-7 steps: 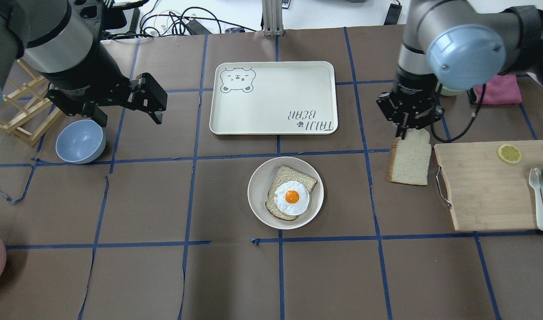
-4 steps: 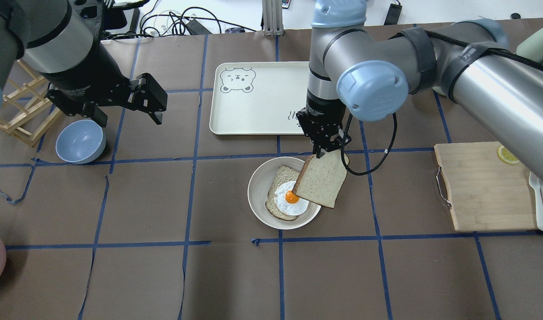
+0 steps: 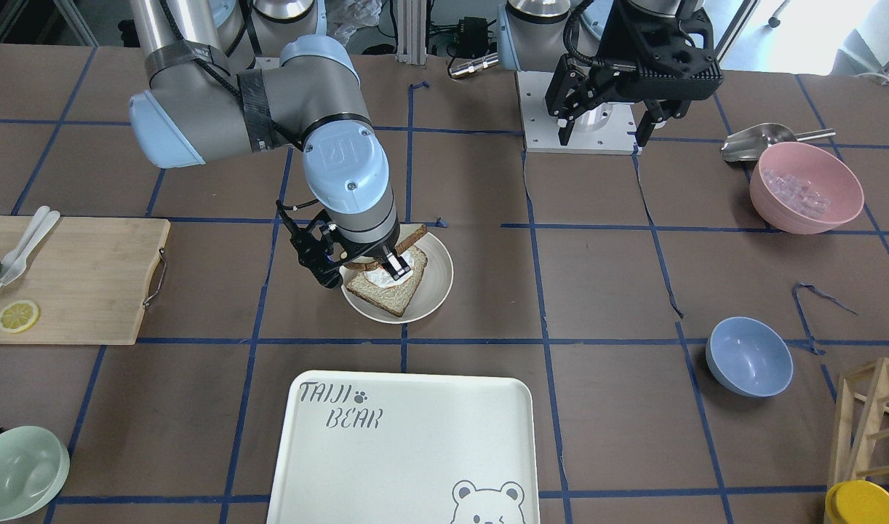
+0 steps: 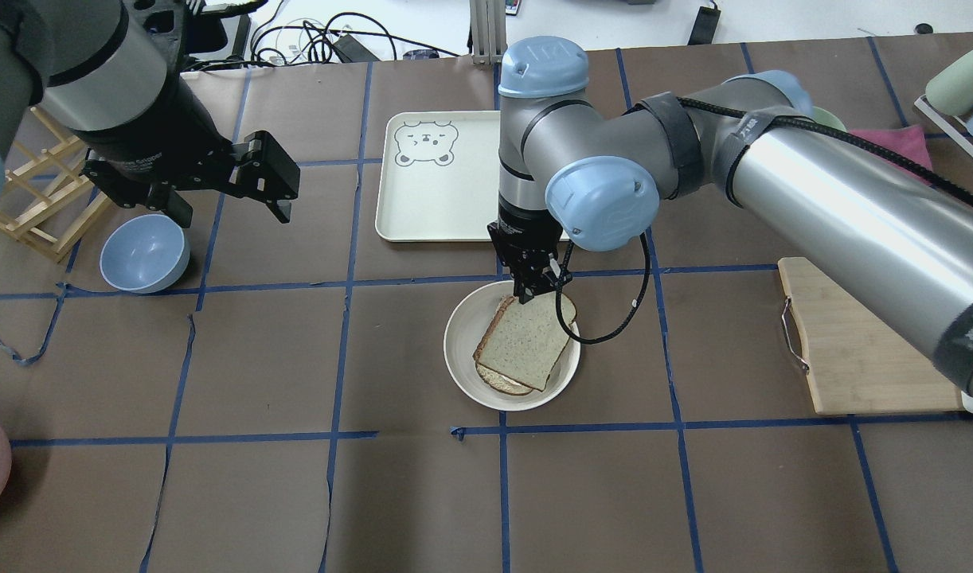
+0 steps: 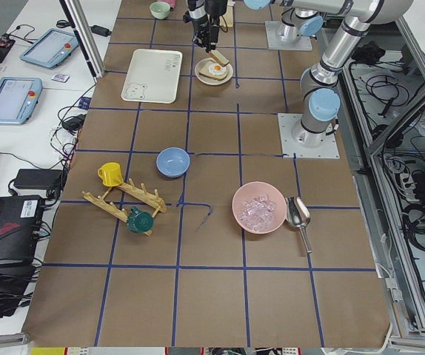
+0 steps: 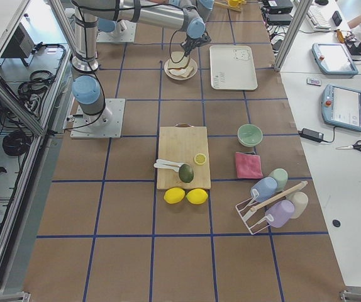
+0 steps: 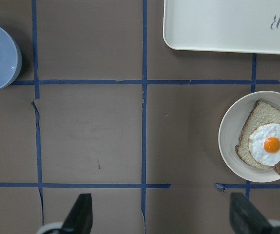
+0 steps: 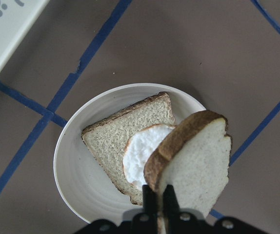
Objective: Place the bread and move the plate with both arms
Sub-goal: 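Lower the bread onto the egg toast and open the right gripper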
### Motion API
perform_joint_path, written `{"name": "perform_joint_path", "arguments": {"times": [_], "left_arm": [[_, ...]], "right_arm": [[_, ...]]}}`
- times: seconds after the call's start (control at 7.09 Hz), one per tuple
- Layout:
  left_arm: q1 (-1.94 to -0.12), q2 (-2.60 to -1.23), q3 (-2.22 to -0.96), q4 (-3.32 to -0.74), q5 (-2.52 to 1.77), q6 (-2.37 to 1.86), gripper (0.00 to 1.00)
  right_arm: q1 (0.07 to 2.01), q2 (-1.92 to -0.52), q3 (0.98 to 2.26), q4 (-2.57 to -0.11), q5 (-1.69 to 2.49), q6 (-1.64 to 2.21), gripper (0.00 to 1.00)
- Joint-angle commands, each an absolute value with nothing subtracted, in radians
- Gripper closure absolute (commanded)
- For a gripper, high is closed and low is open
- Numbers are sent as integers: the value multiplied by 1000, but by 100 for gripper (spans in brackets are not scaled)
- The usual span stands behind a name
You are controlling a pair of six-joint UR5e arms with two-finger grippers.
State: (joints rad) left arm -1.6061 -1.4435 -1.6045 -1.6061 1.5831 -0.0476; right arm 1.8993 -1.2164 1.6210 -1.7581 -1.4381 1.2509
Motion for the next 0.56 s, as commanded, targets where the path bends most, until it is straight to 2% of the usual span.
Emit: {"name": "perform_joint_path", "arguments": {"times": [0.0, 0.42], "left_arm": [[-1606, -1443, -1605, -1606, 1583, -48, 0], [-1605, -1443, -1605, -1606, 1583, -48, 0]], "right_arm": [[1901, -1203, 1650, -1761, -1436, 1256, 100], [1901, -1192, 1657, -1767, -1436, 1252, 100]]}}
